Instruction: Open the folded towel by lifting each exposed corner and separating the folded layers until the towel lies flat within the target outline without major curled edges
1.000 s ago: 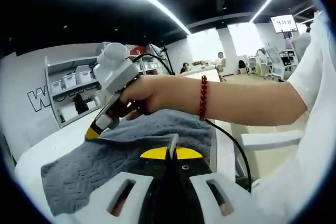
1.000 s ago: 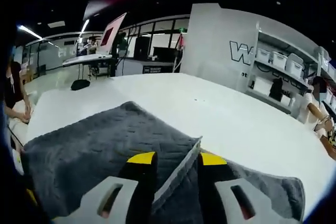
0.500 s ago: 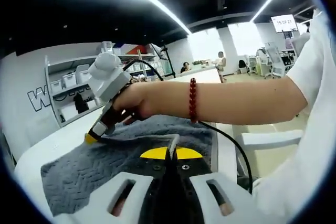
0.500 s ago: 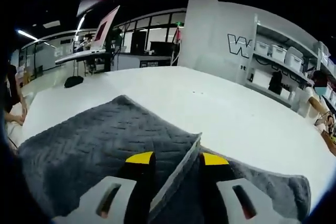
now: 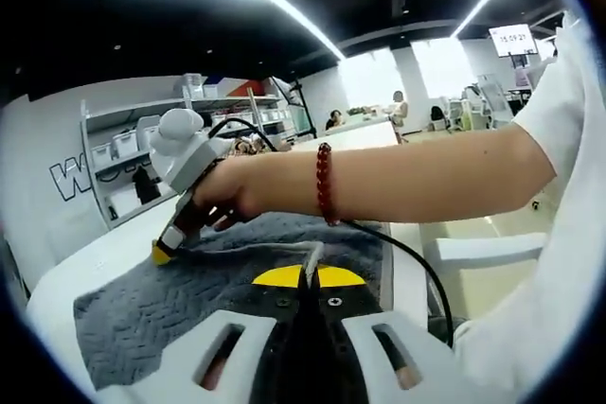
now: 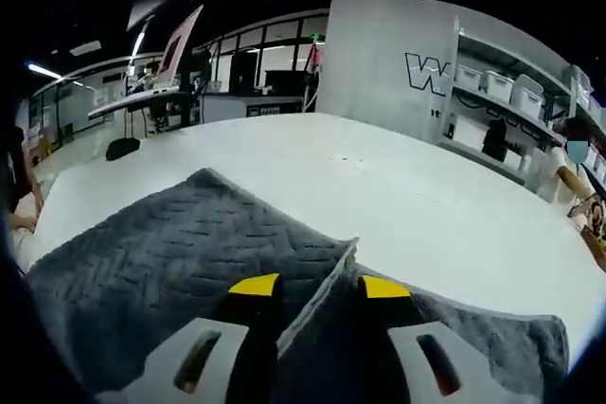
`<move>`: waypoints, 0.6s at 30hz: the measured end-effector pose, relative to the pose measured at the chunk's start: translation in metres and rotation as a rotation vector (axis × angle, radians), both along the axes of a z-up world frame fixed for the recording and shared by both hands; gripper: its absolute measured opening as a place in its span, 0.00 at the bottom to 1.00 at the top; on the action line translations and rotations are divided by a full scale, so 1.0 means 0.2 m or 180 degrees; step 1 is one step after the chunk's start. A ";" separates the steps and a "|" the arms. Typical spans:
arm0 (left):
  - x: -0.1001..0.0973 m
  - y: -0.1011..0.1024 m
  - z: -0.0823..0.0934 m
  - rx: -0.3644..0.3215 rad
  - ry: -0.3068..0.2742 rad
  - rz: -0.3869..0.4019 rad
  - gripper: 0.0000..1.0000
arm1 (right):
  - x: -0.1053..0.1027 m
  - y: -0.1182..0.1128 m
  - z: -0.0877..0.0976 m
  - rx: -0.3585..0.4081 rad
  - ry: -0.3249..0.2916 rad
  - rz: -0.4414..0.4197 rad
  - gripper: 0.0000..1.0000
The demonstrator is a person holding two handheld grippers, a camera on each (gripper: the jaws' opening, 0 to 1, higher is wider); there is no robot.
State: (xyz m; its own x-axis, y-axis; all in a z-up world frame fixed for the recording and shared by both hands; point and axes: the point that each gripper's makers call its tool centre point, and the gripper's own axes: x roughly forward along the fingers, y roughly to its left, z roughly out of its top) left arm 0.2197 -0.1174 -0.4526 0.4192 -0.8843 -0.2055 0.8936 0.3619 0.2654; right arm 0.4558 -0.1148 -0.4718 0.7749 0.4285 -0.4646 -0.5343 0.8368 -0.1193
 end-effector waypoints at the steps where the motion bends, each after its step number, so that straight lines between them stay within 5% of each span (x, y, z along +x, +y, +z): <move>1: 0.00 0.00 0.00 -0.0001 0.0004 -0.0002 0.01 | 0.00 0.00 0.00 0.0009 0.0000 -0.0012 0.27; 18: -0.03 -0.02 0.00 -0.0030 -0.0028 -0.0083 0.01 | 0.10 -0.04 0.00 0.0331 0.0154 -0.0097 0.17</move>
State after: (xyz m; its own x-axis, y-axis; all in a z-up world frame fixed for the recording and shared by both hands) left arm 0.2143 -0.1214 -0.4526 0.3976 -0.8970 -0.1934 0.9005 0.3410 0.2700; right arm 0.4755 -0.1224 -0.4719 0.7661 0.4529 -0.4560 -0.5115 0.8593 -0.0058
